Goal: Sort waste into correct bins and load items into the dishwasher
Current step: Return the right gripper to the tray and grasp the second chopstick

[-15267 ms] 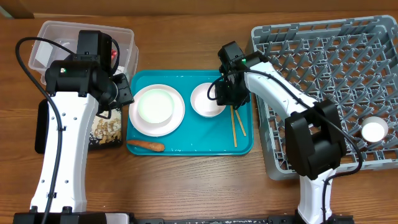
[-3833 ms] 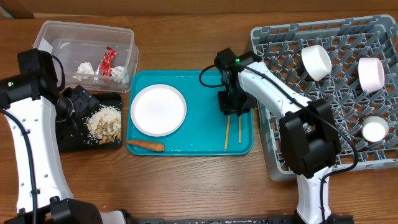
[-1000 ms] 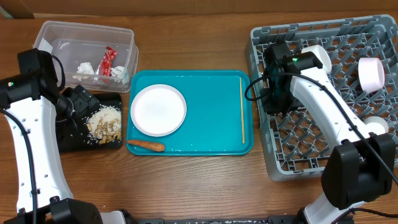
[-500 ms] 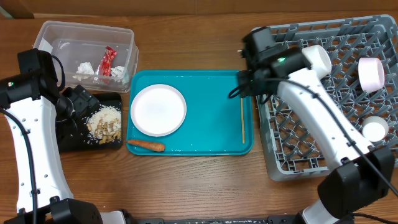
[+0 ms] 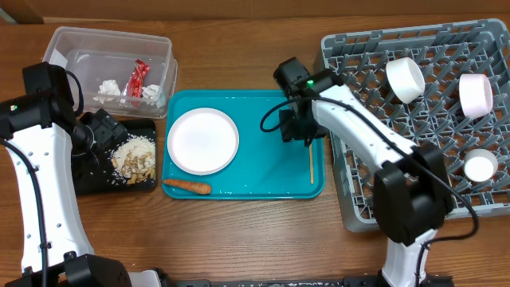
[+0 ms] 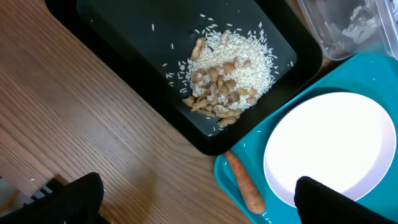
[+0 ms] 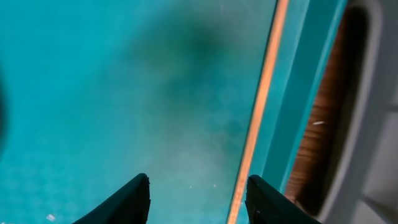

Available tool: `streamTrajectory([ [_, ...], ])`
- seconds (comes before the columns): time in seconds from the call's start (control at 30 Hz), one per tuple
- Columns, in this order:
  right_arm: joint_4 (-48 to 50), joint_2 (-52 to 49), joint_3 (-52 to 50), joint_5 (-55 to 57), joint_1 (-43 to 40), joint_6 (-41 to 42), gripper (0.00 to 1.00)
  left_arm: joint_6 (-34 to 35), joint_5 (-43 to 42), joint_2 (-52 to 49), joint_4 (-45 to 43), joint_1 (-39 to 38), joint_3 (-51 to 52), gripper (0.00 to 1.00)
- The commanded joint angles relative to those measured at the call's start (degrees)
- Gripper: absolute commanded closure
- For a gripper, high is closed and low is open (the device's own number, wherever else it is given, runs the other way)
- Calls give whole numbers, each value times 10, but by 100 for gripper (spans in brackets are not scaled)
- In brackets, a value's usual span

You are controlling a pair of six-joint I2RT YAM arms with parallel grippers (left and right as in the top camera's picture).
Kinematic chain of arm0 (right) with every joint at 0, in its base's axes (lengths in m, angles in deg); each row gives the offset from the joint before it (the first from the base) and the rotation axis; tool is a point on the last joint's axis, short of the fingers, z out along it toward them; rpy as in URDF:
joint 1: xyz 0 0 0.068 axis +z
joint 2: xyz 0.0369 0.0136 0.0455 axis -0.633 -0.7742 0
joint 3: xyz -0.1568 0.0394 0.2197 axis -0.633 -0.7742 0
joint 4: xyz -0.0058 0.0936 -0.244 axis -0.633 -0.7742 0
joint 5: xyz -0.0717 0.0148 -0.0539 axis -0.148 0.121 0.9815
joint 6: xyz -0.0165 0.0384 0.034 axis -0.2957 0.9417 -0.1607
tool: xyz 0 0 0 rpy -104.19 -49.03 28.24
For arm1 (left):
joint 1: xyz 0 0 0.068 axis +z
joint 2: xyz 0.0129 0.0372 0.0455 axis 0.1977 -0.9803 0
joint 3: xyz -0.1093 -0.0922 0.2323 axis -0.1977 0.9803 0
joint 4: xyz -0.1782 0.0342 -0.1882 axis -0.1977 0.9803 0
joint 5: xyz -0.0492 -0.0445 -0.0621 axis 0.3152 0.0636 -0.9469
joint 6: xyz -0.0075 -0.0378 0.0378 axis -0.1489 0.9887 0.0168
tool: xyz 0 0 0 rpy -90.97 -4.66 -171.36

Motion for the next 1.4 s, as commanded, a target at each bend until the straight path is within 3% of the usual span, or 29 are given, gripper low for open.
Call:
streamTrajectory([
  [0.0,-1,-32,7,6,-1,18,48,3,-2,1,-2,0,5,0],
  [0.23,-7,-53,6,49,-1,41,47,3,-2,1,-2,0,5,0],
  [0.83,47,-56,-81,37,-2,43,44,3,-3,1,-2,0,6,0],
  [1.37,51,-56,-81,-47,-2,43,83,3,-3,1,0,0,6,0],
])
